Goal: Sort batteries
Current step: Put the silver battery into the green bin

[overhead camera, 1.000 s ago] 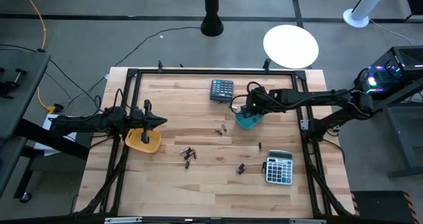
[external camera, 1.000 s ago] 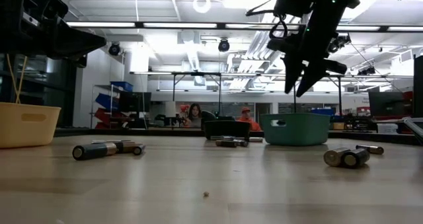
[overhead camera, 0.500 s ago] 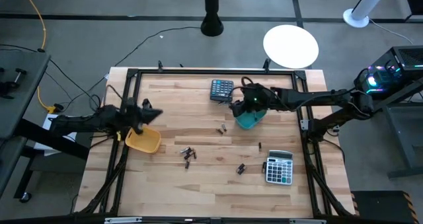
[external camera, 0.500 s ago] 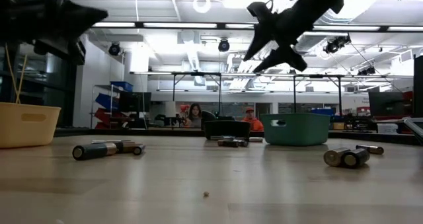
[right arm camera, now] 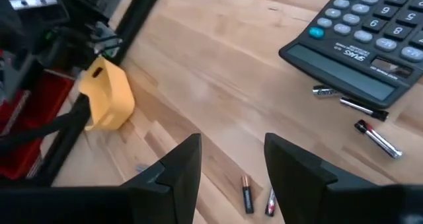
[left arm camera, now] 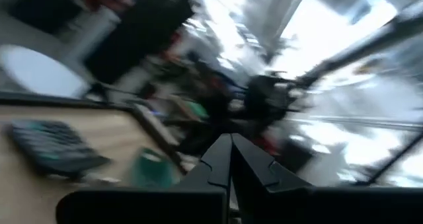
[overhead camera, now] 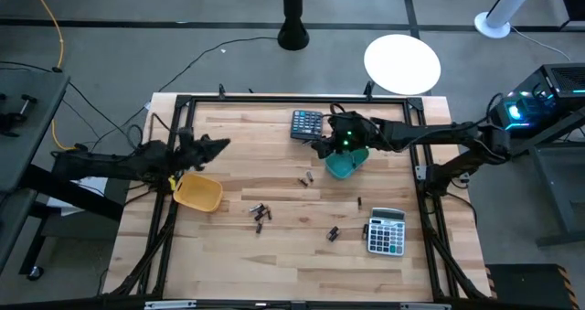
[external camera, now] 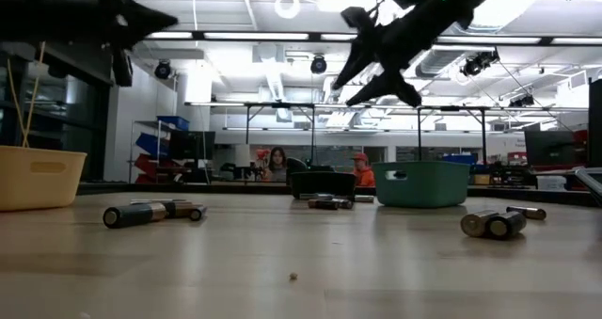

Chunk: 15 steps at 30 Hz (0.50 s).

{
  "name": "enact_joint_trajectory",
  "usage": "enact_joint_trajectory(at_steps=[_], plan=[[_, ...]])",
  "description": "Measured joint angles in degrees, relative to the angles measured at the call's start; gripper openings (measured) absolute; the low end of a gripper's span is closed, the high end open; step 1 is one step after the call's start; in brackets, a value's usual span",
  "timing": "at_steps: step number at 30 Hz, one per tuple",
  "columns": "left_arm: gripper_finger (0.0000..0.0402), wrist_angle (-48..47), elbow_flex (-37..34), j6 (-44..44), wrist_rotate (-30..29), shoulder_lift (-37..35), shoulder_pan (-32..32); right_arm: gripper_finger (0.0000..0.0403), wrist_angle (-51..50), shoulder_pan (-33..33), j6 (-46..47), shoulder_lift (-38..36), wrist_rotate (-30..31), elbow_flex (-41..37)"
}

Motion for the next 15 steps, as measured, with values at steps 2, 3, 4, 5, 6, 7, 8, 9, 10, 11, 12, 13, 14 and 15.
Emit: enact_joint_trajectory(at_steps=[2,3,4,5,6,7,8,9,10,11,12,13,14,15], plan=[[0.0,0.71,1.28,0.86,-3.37,3.39,1.27,0.0155,-0.32,-0.37,-0.05,2.5,-0.02,1.49],[0.0,1.59,1.91,1.53,-4.42,4.79,2.06,0.0149,-0.64,-0.77,-0.12,4.14,0.07,2.21],[0.0,2.55,2.38,2.34,-5.13,6.03,2.82,0.014,-1.12,-1.11,-1.04,5.96,-0.15,2.92],[0.0,3.57,2.88,2.98,-5.28,7.29,3.69,0.0128,-1.53,-1.57,-2.4,7.95,-1.1,3.69],[0.0,4.43,3.5,3.23,-5.37,8.42,4.63,0.0113,-1.7,-2.16,-4.03,10.08,-2.27,4.63],[0.0,4.71,4.14,3.03,-5.44,9.46,5.57,0.0093,-1.8,-2.62,-5.82,12.28,-3.81,5.79],[0.0,4.8,4.62,2.33,-5.47,10.42,6.5,0.0067,-1.81,-3.05,-7.56,14.43,-5.48,7.15],[0.0,4.77,5.02,1.64,-5.49,11.4,7.37,0.0041,-1.82,-3.46,-9.5,16.52,-6.84,8.65],[0.0,4.72,5.37,0.99,-5.49,12.35,8.17,0.0021,-2.18,-3.77,-11.87,18.51,-7.86,10.35],[0.0,4.77,5.67,0.04,-5.5,13.3,8.83,0.0012,-2.99,-4.0,-14.25,20.4,-8.46,12.05],[0.0,4.76,5.89,-1.21,-5.52,14.15,9.42,0.0012,-3.87,-4.27,-16.58,22.08,-8.46,13.81],[0.0,4.72,6.08,-2.55,-5.51,15.02,9.95,0.0012,-5.05,-4.59,-18.94,23.71,-8.49,15.68],[0.0,4.7,6.31,-3.9,-5.47,15.99,10.37,0.001,-6.29,-5.0,-21.39,25.1,-8.55,17.6],[0.0,4.74,6.5,-5.39,-5.41,16.94,10.74,0.0005,-7.8,-5.53,-23.74,26.41,-8.71,19.55]])
